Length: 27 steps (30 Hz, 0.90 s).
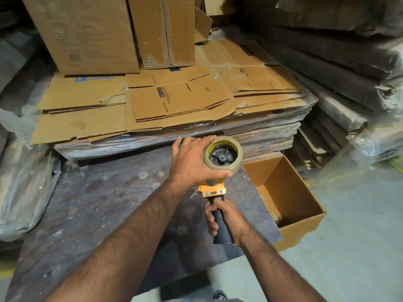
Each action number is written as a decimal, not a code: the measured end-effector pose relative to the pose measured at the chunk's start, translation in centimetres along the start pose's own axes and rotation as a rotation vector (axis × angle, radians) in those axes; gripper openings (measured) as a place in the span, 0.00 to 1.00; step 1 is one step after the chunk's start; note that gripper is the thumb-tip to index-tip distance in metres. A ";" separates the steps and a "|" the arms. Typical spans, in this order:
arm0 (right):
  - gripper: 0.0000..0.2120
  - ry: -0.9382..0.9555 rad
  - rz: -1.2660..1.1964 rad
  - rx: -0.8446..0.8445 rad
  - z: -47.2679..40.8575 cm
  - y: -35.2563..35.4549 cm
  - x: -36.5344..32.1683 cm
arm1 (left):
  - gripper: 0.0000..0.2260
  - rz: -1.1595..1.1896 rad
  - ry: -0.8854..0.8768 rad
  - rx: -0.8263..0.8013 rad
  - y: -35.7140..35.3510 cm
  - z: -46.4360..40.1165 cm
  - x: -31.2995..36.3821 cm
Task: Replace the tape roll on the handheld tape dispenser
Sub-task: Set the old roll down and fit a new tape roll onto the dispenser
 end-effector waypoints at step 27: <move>0.17 0.225 1.662 0.582 -0.6 1.0 -9.4 | 0.45 0.003 -0.259 -0.128 1.0 0.5 -6.2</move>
Point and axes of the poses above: each hand's wrist, its own z-axis away from the middle knuckle, its own y-axis out of the back of the hand, x = y × z, the point moved 6 cm from there along -z, towards the middle knuckle, and after that the axes turned 2 degrees about x, right-handed, at the moved point
